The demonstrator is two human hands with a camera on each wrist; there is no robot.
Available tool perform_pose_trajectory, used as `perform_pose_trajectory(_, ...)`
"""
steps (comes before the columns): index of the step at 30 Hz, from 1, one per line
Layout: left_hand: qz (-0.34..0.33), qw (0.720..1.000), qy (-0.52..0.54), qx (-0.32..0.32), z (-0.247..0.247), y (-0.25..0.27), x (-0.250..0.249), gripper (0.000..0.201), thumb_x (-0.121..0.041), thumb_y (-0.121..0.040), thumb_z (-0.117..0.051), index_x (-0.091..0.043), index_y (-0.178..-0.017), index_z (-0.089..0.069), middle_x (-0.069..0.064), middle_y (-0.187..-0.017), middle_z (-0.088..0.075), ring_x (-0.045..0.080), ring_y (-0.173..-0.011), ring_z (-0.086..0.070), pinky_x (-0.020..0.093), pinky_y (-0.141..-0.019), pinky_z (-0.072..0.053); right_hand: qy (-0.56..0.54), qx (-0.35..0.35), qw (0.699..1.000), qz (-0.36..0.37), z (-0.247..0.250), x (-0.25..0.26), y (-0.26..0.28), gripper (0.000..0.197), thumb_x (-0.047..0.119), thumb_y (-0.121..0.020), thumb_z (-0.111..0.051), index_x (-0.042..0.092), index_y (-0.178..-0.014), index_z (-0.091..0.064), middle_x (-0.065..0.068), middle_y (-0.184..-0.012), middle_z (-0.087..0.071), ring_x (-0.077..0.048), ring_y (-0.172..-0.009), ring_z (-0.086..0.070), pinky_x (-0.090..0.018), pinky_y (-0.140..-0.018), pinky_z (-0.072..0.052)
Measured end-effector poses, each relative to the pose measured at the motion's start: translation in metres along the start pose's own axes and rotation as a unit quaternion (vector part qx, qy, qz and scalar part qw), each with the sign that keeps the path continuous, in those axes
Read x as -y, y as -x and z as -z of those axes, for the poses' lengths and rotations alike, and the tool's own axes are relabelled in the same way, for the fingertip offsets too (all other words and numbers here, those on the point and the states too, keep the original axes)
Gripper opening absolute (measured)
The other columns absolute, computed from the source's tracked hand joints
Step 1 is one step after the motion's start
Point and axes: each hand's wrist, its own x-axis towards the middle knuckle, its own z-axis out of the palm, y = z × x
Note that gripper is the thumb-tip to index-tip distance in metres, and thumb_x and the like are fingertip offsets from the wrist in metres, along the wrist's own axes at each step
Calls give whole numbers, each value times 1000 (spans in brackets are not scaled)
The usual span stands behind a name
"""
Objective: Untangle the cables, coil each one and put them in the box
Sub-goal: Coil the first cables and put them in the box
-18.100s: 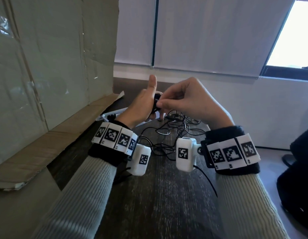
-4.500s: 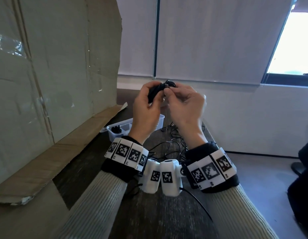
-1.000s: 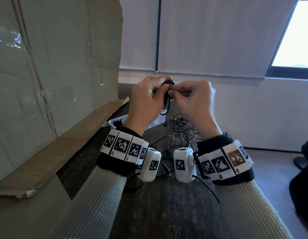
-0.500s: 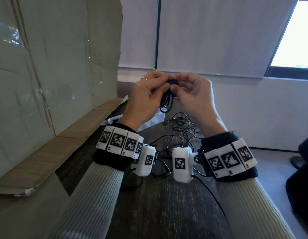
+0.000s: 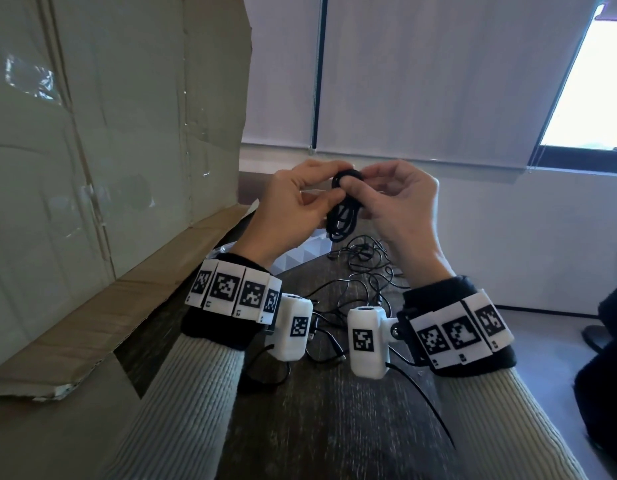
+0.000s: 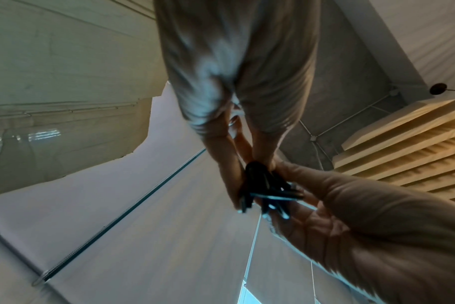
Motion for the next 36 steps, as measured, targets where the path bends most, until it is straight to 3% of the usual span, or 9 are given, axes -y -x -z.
perform_pose_trajectory(4,-8,999,8,-42,-2,-1,1,24,-3,-87,-65,-10,-110,-69,5,-108,-65,26,-92,-70,42,-74,-60,-41,20,999,-7,1,7,3,18,11,-70,-85,17,-72,-69,-6,-69,-73,-17,-56,-65,-22,-49,-49)
perform_pose_trajectory(9,10,996,22,-89,4,-1,1,27,2,-84,-67,-6,-110,-68,10,-108,-68,22,-90,-71,43,-71,-60,-31,144,989,15,12,16,4,26,-3,-79,-74,3,-105,-73,-10,-94,-76,-18,-84,-74,-27,-75,-57)
perform_pose_trajectory(11,5,995,25,-94,5,-1,1,28,3,-83,-68,-11,-108,-69,9,-105,-68,29,-93,-70,49,-71,-59,-9,122,992,35,10,14,3,24,-5,-80,-72,9,-100,-74,-3,-89,-77,-17,-79,-74,-27,-74,-57)
perform_pose_trajectory(15,-26,993,1,-116,1,-2,4,29,-1,-82,-70,-12,-109,-69,8,-104,-68,30,-96,-69,47,-74,-59,45,58,995,67,0,5,2,23,6,-78,-74,27,-87,-73,3,-83,-76,-15,-73,-73,-34,-72,-61)
perform_pose_trajectory(20,-51,991,-50,-117,-6,-1,4,29,0,-81,-71,-9,-109,-70,4,-99,-68,19,-93,-68,36,-74,-60,76,-8,994,74,-4,-2,2,15,17,-75,-74,31,-78,-70,5,-74,-74,-14,-65,-72,-40,-66,-62)
perform_pose_trajectory(26,-52,992,-50,-100,-7,0,5,28,1,-82,-69,-6,-109,-70,6,-102,-68,20,-95,-68,38,-75,-60,49,-43,997,35,-7,-4,3,14,12,-75,-77,24,-78,-70,-2,-70,-73,-14,-55,-68,-39,-61,-61)
perform_pose_trajectory(30,-19,995,29,-91,-5,-1,4,31,3,-84,-67,-8,-112,-67,9,-105,-68,28,-93,-70,48,-72,-59,-2,-12,999,31,-4,0,2,14,10,-77,-78,20,-82,-71,-4,-74,-73,-12,-57,-68,-27,-57,-55)
perform_pose_trajectory(34,18,991,58,-117,2,-1,3,29,1,-86,-66,-14,-110,-69,5,-106,-71,26,-95,-70,51,-74,-58,-79,94,992,-16,5,5,-1,18,5,-82,-74,10,-99,-71,-5,-90,-75,-12,-77,-71,-20,-70,-55)
perform_pose_trajectory(36,21,991,62,-115,1,-1,-1,32,1,-88,-63,-15,-115,-66,6,-112,-70,26,-98,-70,49,-75,-59,-82,90,992,-14,6,2,-3,31,-3,-79,-74,6,-108,-68,-6,-97,-74,-14,-85,-72,-22,-75,-55)
